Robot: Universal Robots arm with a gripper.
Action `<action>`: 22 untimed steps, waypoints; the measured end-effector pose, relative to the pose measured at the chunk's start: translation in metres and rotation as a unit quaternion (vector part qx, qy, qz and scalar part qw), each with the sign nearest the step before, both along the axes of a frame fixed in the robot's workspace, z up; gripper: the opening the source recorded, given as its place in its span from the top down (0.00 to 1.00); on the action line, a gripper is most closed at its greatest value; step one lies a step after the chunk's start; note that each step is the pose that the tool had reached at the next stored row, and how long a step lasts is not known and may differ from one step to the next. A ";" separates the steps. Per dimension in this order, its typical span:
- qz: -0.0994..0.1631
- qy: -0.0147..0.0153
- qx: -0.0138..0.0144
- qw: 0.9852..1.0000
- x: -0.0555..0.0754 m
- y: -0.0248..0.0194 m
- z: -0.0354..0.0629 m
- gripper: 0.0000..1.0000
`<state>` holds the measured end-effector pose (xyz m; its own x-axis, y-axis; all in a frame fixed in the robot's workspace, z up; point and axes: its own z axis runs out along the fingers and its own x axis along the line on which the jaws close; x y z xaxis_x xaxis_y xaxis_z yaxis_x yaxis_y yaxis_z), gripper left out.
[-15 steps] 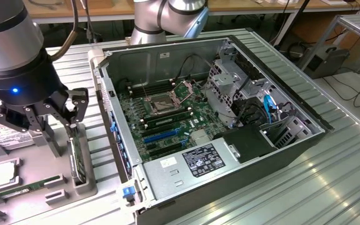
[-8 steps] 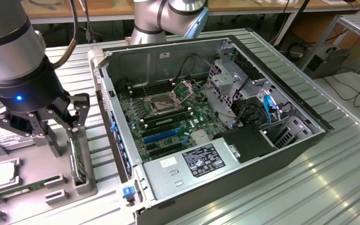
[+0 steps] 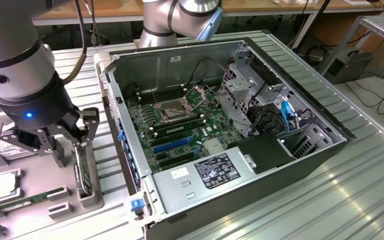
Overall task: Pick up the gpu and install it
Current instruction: 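Pick up the gpu and move the gpu toward the slot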
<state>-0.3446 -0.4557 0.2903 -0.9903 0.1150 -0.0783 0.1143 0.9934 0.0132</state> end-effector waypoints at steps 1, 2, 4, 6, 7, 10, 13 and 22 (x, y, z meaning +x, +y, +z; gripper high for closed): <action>0.000 0.000 0.000 1.000 0.000 0.0000 -0.0019 0.58; 0.000 0.000 0.000 1.000 0.001 0.0000 -0.0040 0.58; 0.000 0.000 0.000 1.000 0.001 0.0000 -0.0075 0.58; 0.000 0.000 0.000 1.000 0.001 0.0000 -0.0113 0.58; 0.000 0.000 0.000 1.000 0.001 0.0000 -0.0131 0.58; 0.000 0.000 0.000 1.000 0.001 0.0000 -0.0194 0.58; 0.000 0.000 0.000 1.000 0.002 0.0000 -0.0265 0.58; 0.000 0.000 0.002 1.000 -0.001 0.0074 -0.0401 0.58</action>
<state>-0.3459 -0.4483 0.2502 -0.9902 0.1153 -0.0783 0.1143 0.9933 0.0181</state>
